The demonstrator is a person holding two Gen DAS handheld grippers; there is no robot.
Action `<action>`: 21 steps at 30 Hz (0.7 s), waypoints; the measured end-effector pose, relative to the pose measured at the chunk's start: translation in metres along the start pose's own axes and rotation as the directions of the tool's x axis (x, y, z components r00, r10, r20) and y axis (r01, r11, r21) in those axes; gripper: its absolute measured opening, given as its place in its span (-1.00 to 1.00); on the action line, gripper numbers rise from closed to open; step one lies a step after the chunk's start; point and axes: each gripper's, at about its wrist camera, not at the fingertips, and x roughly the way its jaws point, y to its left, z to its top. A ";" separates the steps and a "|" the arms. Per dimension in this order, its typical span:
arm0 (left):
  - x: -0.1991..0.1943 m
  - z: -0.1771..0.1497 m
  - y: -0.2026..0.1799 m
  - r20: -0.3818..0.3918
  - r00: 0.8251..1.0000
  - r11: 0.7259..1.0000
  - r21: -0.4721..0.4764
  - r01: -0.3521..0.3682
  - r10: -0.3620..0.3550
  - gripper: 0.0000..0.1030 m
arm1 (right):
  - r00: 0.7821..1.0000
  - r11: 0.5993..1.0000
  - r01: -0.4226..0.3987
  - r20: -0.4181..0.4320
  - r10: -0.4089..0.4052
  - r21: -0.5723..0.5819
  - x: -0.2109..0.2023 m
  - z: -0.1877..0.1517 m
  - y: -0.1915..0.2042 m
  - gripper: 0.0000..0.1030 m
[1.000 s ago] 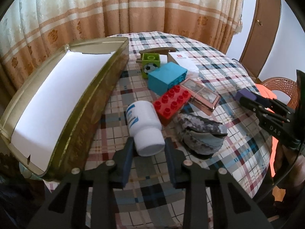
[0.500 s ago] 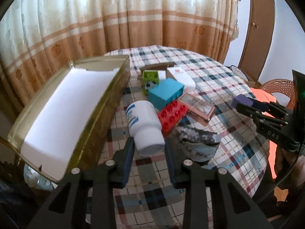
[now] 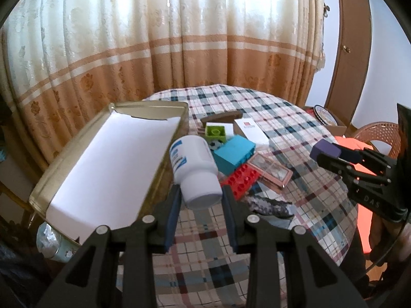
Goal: Organize rigid objects
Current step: 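Carry the purple cube with right gripper while left gripper carries the bottle to the tray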
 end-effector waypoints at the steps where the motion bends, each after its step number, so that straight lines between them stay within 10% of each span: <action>1: -0.002 0.002 0.002 0.008 1.000 1.000 -0.003 -0.006 0.006 -0.40 | 1.000 1.000 -0.005 0.005 0.005 -0.001 0.000 0.002 0.002 -0.18; 21: -0.003 0.028 0.046 0.046 0.996 0.993 -0.087 -0.073 0.078 -0.40 | 0.993 0.990 -0.113 0.027 0.116 -0.082 0.019 0.050 0.053 -0.18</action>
